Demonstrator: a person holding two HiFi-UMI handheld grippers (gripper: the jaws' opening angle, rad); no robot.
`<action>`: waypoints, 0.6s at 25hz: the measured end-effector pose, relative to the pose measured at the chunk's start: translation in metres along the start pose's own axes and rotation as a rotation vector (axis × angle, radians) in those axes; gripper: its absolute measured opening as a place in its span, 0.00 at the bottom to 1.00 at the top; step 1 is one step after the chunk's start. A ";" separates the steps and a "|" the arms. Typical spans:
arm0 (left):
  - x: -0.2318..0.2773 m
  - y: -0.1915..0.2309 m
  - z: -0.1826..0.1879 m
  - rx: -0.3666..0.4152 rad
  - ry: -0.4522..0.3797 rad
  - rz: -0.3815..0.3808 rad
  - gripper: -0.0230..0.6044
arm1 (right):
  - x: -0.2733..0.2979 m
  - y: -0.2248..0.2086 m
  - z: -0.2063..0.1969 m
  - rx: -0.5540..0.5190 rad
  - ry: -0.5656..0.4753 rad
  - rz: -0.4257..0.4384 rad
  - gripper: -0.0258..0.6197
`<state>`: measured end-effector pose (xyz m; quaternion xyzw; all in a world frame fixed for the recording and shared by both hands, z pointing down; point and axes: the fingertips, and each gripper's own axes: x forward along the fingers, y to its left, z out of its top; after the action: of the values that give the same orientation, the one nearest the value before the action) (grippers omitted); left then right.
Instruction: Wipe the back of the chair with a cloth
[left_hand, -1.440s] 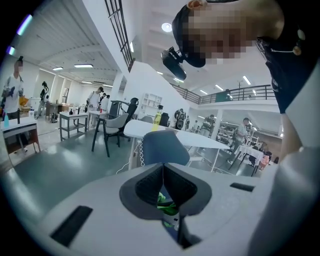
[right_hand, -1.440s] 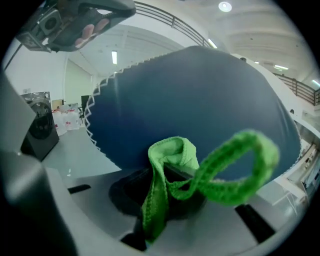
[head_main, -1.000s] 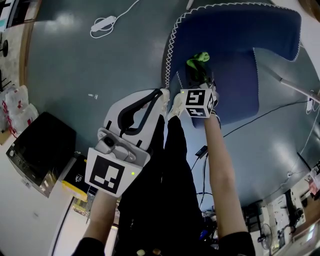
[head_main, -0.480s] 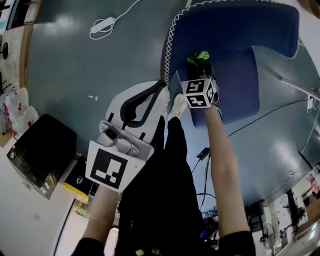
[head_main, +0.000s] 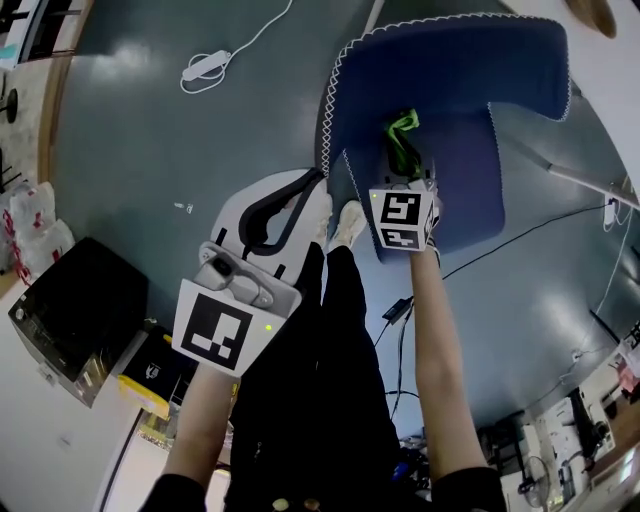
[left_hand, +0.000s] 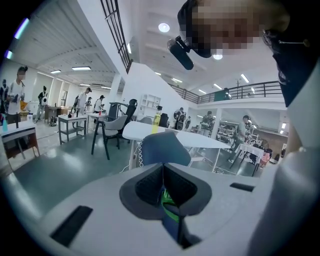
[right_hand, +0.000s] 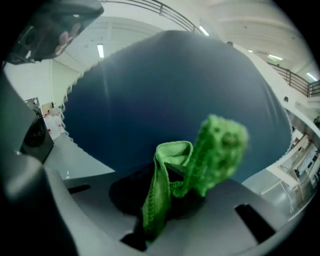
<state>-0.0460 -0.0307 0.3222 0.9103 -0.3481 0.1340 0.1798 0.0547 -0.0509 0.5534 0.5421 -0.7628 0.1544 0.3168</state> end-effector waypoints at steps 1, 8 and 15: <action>-0.001 -0.001 0.003 0.000 -0.008 0.002 0.05 | -0.012 -0.005 0.013 -0.004 -0.032 -0.012 0.12; -0.001 0.001 0.010 -0.013 -0.027 0.030 0.05 | -0.096 -0.042 0.118 -0.074 -0.275 -0.089 0.13; 0.003 0.011 0.013 -0.065 -0.058 0.059 0.05 | -0.135 -0.073 0.202 -0.087 -0.406 -0.159 0.13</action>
<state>-0.0500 -0.0455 0.3145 0.8968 -0.3839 0.1014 0.1952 0.0872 -0.0962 0.3059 0.6064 -0.7717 -0.0166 0.1911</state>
